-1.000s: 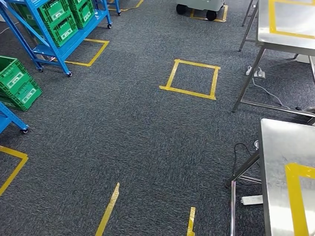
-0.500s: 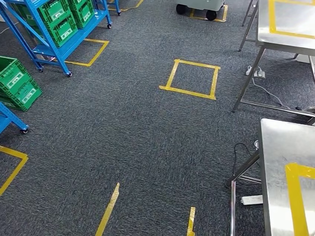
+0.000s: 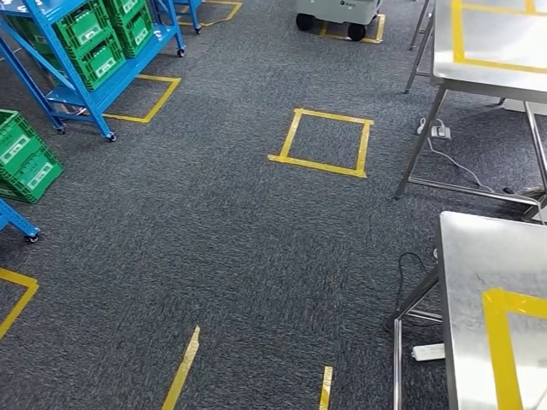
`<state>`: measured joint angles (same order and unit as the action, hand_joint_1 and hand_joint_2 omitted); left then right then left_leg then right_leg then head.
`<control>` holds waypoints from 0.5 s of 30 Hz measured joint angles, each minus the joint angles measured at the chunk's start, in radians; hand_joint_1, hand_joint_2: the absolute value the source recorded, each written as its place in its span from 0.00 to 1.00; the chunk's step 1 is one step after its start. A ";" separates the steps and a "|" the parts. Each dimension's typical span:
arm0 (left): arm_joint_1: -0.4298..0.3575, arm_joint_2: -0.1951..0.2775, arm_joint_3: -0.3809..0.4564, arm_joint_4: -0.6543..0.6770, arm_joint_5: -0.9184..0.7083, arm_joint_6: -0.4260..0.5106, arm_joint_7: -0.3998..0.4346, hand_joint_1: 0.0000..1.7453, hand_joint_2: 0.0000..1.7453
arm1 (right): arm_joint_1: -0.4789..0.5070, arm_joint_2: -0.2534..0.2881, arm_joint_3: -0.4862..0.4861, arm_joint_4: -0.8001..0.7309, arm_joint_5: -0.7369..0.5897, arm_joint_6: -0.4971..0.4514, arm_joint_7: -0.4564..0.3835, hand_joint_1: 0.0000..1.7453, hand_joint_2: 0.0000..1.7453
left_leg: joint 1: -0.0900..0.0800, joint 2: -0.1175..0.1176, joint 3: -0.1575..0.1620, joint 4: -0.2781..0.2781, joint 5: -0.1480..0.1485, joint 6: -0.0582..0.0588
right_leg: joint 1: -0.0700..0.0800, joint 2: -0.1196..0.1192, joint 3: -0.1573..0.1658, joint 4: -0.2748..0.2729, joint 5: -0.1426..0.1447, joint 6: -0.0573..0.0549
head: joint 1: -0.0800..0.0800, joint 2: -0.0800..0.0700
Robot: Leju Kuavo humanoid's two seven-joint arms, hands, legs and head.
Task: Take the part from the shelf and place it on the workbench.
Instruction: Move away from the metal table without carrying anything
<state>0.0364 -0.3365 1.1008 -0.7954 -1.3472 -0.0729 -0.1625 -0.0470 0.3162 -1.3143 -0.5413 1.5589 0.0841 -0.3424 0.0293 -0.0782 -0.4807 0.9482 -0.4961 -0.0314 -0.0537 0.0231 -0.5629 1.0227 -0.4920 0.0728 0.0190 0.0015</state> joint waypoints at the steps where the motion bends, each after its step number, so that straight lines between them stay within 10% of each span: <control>1: 0.001 0.001 -0.002 0.000 0.002 0.000 0.001 0.00 0.00 | -0.001 0.001 0.000 0.005 0.000 -0.001 0.000 0.00 0.00 | -0.001 -0.001 -0.002 0.009 -0.008 -0.006 | 0.001 0.004 0.007 -0.005 -0.006 -0.008 | -0.001 0.000; 5: 0.004 0.002 -0.014 0.000 0.016 0.001 0.009 0.00 0.00 | -0.003 0.004 -0.002 0.021 0.000 -0.008 0.001 0.00 0.00 | -0.002 0.018 -0.010 0.042 -0.033 -0.014 | 0.005 -0.007 0.015 0.006 -0.025 -0.050 | -0.013 0.000; 10: 0.008 0.004 -0.036 0.000 0.034 0.000 0.016 0.00 0.00 | -0.001 -0.001 -0.003 0.030 0.000 -0.014 0.001 0.00 0.00 | -0.002 0.065 -0.192 0.339 -0.119 -0.008 | 0.010 -0.037 0.044 0.002 -0.050 -0.069 | -0.023 0.000; 15: 0.017 0.004 -0.048 0.001 0.043 0.001 0.023 0.00 0.00 | 0.004 -0.021 -0.002 0.032 0.001 -0.016 0.000 0.00 0.00 | 0.014 0.081 -0.151 0.155 0.037 -0.018 | 0.012 -0.042 0.084 0.008 -0.094 -0.036 | -0.023 0.000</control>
<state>0.0539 -0.3325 1.0524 -0.7942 -1.3040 -0.0721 -0.1392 -0.0427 0.2953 -1.3168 -0.5097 1.5595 0.0682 -0.3424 0.0435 0.0025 -0.6318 1.1035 -0.4588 -0.0493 -0.0414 -0.0184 -0.4787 1.0303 -0.5861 0.0366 -0.0038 0.0015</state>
